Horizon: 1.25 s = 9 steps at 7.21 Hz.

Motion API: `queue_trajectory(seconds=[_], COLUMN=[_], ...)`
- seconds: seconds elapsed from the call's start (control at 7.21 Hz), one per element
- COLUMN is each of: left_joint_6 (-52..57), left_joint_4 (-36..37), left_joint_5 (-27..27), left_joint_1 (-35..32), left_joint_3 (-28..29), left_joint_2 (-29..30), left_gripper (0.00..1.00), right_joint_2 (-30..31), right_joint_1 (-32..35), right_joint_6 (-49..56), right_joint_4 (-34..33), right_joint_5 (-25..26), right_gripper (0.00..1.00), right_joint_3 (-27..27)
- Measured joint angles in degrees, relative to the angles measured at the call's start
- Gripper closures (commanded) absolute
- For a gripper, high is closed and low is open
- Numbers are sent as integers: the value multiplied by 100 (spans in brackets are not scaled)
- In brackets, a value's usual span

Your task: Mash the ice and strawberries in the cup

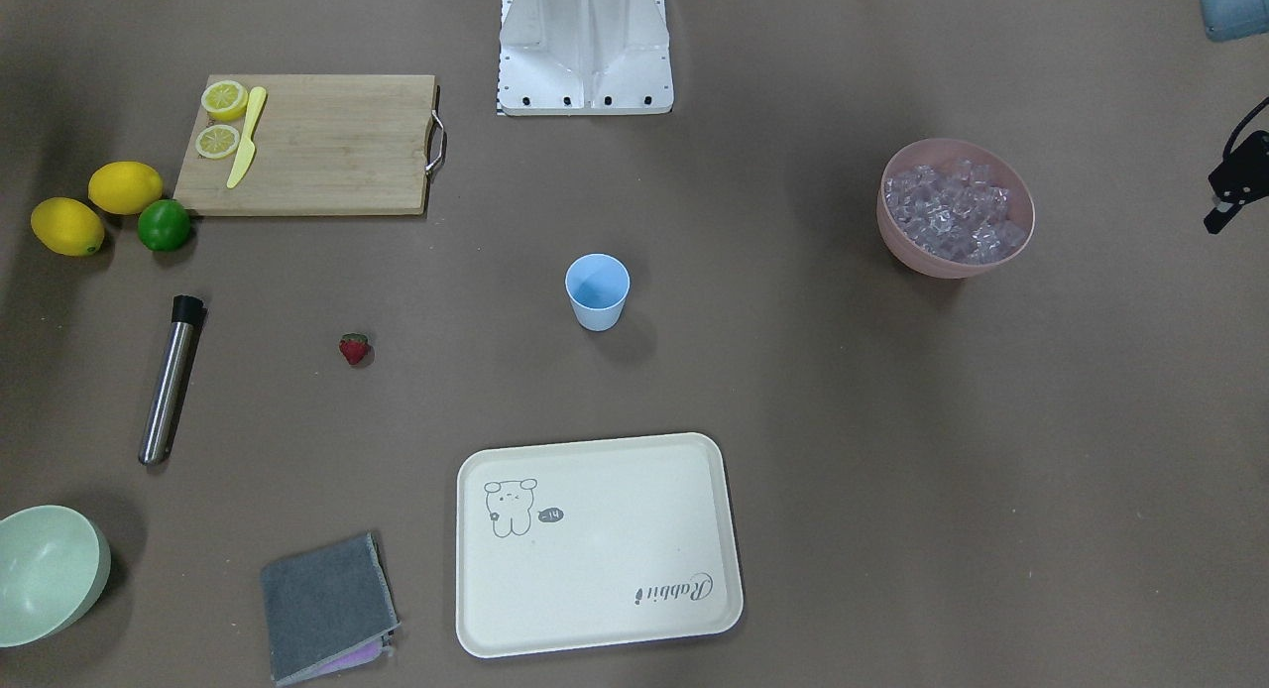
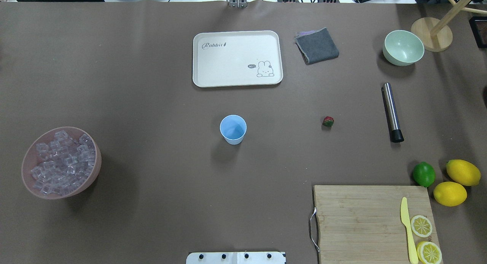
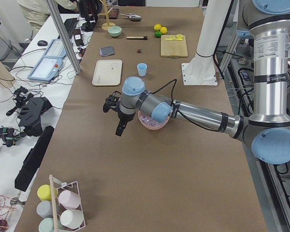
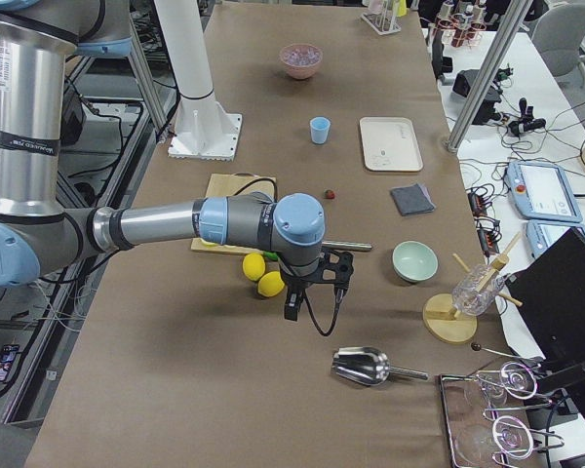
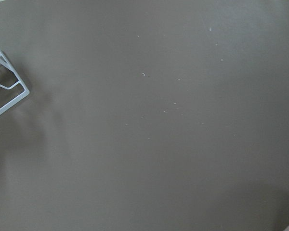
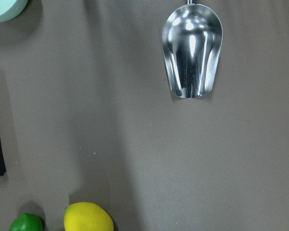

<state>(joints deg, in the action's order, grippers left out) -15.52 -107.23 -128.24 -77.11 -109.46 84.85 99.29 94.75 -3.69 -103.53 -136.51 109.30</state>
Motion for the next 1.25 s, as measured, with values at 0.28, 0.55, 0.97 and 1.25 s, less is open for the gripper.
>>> queue_trajectory(seconds=[0.28,0.55,0.97,1.25], left_joint_6=[-376,-894,-1976,-2357], left_joint_4=[0,0,0,0], left_joint_5=[264,684,920,1186], left_joint_1=[404,951,1939,2672], left_joint_3=[-101,-292,-825,-1280], left_joint_2=[35,37,-117,-430], left_gripper=[2,2,3,3], right_joint_2=[2,2,-3,-4], right_joint_1=[0,0,0,0], right_joint_6=[-6,-11,-18,-18], right_joint_4=[0,0,0,0], right_joint_5=[1,1,2,2], right_gripper=[0,0,0,0], right_joint_3=[-1,-4,30,23])
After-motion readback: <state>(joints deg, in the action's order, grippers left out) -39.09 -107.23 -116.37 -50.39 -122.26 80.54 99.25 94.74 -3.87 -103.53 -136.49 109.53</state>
